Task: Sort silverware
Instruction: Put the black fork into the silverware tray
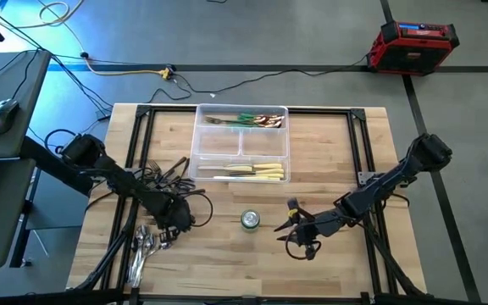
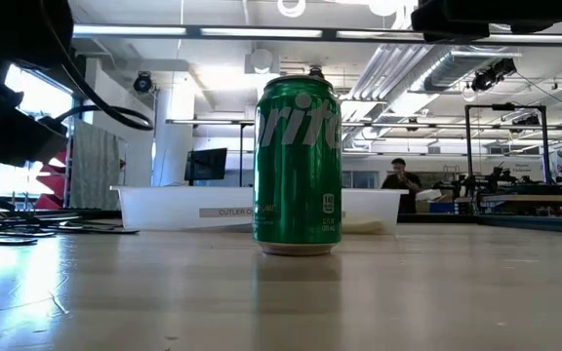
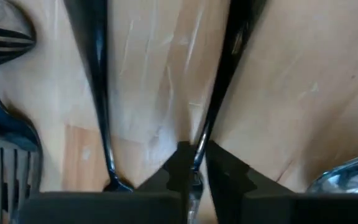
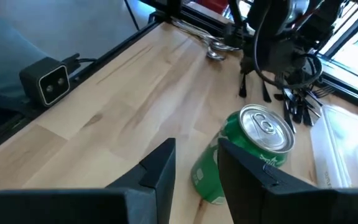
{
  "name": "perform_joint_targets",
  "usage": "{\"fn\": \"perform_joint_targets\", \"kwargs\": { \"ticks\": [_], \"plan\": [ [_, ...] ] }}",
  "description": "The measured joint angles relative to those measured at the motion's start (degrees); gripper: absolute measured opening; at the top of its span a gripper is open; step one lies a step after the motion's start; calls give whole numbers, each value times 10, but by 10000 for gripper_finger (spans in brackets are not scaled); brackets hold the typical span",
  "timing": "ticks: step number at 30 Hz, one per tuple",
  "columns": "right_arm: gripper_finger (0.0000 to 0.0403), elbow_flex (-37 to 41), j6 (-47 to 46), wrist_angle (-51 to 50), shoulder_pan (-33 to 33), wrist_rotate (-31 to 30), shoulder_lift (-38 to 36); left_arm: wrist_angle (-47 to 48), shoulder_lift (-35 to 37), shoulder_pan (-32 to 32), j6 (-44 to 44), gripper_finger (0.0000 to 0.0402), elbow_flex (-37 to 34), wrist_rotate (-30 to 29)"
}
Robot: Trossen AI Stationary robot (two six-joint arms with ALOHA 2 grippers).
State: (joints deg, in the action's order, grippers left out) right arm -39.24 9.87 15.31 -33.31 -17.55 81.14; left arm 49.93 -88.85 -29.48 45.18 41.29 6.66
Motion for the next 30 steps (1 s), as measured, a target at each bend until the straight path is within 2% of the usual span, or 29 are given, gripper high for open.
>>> {"fn": "perform_joint_targets", "kwargs": {
  "ticks": [2, 8, 13, 16, 20, 24, 27, 30],
  "plan": [
    [103, 0, 0, 0, -2, -7, 0, 23, -4, 8, -3, 8, 22, -19],
    [103, 0, 5, -8, 0, -17, 0, 84, -3, 44, -40, 2, 153, -205],
    [103, 0, 6, -40, 15, -41, 0, 192, -2, 121, -170, 1, 279, -315],
    [103, 0, 11, -67, 32, -69, 0, 239, -1, 206, -287, 0, 333, -367],
    [103, 0, 17, -80, 62, -76, 2, 190, -1, 358, -465, 0, 358, -371],
    [103, 0, 40, -79, 87, -76, 2, 95, -5, 494, -631, 0, 360, -322],
    [103, 0, 70, -78, 105, -70, 2, 44, -20, 564, -719, 0, 361, -305],
    [103, 0, 107, -73, 125, -61, 2, 15, -53, 597, -775, 0, 364, -307]
  ]
}}
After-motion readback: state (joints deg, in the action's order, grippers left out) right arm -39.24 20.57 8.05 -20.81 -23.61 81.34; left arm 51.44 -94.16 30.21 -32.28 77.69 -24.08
